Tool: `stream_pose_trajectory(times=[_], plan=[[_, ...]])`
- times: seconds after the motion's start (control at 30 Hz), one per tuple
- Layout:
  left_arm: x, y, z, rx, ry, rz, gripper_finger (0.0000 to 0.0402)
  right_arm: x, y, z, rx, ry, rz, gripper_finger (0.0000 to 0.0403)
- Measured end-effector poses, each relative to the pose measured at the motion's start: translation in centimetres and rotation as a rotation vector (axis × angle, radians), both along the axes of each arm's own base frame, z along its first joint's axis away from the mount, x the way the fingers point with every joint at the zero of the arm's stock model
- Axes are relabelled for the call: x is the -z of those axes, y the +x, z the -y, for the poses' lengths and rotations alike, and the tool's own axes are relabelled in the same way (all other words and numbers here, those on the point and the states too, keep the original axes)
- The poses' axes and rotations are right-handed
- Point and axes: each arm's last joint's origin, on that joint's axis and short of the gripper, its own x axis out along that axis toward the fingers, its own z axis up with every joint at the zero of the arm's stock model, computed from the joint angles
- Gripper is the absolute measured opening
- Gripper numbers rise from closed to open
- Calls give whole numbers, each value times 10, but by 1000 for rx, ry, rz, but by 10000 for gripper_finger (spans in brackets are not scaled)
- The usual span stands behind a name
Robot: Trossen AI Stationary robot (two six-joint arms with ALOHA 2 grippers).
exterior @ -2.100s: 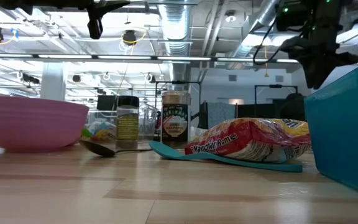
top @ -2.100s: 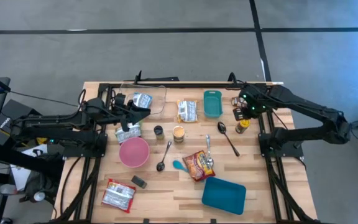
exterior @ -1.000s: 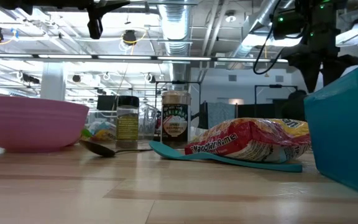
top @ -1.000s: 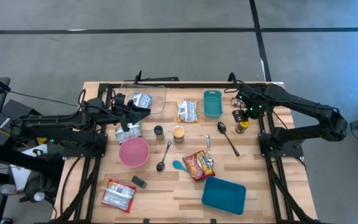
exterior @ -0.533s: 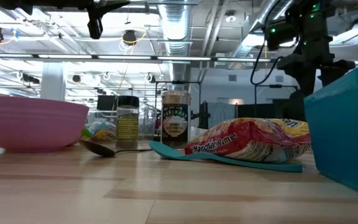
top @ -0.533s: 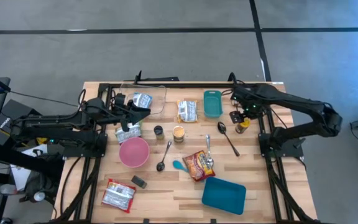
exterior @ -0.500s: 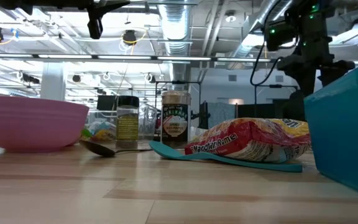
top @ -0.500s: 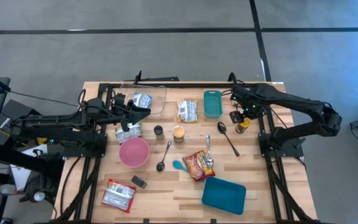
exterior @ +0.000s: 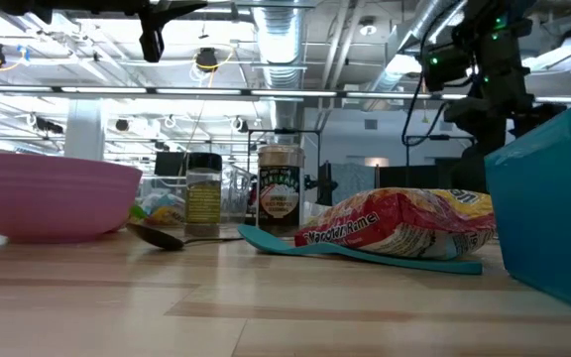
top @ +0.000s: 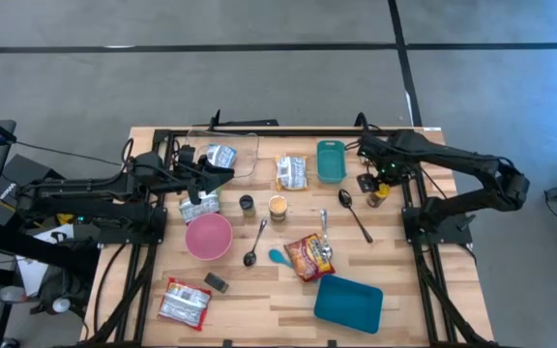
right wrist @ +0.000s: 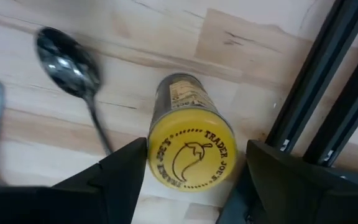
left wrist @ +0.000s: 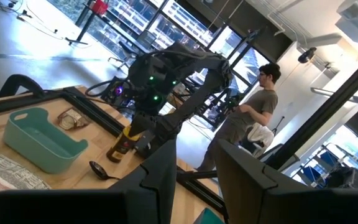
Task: Pick & Place Food Item
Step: Put the yellow seasoning bottle into the blue bin
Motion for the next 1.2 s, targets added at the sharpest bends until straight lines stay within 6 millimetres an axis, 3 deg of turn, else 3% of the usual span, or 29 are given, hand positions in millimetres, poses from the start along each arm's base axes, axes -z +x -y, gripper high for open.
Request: stream_pose_trajectory(times=[0.77, 1.2], plan=[[0, 0, 0, -1, 14, -2, 106, 40, 1, -5, 23, 7, 72, 271], [0, 0, 0, -1, 14, -2, 106, 41, 4, -6, 12, -20, 79, 270]])
